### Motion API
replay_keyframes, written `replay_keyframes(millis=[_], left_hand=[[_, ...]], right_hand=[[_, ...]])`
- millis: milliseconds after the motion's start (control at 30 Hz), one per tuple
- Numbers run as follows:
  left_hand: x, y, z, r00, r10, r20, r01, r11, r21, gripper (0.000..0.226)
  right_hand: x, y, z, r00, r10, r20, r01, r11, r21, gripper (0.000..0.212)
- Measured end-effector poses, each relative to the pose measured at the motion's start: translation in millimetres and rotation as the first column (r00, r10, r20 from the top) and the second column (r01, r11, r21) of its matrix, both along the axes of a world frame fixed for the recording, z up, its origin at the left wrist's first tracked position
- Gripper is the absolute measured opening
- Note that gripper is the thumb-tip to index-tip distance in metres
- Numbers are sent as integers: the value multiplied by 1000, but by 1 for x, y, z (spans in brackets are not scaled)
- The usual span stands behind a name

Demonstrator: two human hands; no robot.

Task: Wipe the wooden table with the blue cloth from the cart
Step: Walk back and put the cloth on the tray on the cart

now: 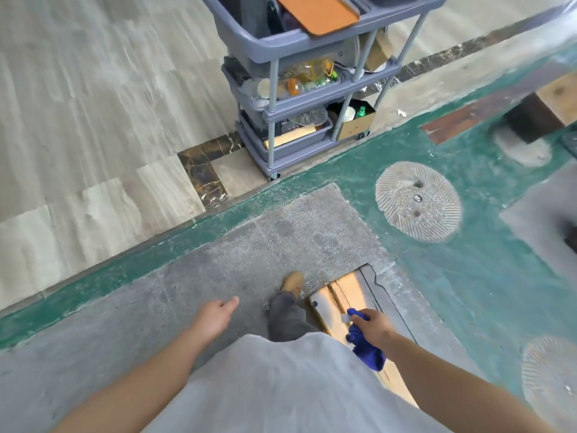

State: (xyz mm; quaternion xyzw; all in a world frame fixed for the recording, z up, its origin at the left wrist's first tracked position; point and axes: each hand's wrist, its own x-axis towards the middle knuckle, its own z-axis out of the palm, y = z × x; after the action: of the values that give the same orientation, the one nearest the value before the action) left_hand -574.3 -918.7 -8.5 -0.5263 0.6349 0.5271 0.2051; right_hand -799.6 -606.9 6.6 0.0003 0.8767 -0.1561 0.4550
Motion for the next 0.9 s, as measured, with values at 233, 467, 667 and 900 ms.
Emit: replay_keyframes(millis=[233,467,667,900], left_hand=[[-106,-62,11,998,-55,5,55,998,-33,40],[-159,-126,25,996,-23,85,30,997,-74,44],[-190,-178,29,989,39,143,-29,997,-73,44],[-248,-234,6,970,-14,243,31,997,-67,41]], right_hand=[[-80,-52,-14,997,-69,19,69,997,-28,20],[-177,-138,-2,1000,3,-4,-4,996,-86,25],[-249,-219,14,997,71,-9,-71,975,-209,23],[-330,-301,12,991,131,-14,-130,957,-260,25]])
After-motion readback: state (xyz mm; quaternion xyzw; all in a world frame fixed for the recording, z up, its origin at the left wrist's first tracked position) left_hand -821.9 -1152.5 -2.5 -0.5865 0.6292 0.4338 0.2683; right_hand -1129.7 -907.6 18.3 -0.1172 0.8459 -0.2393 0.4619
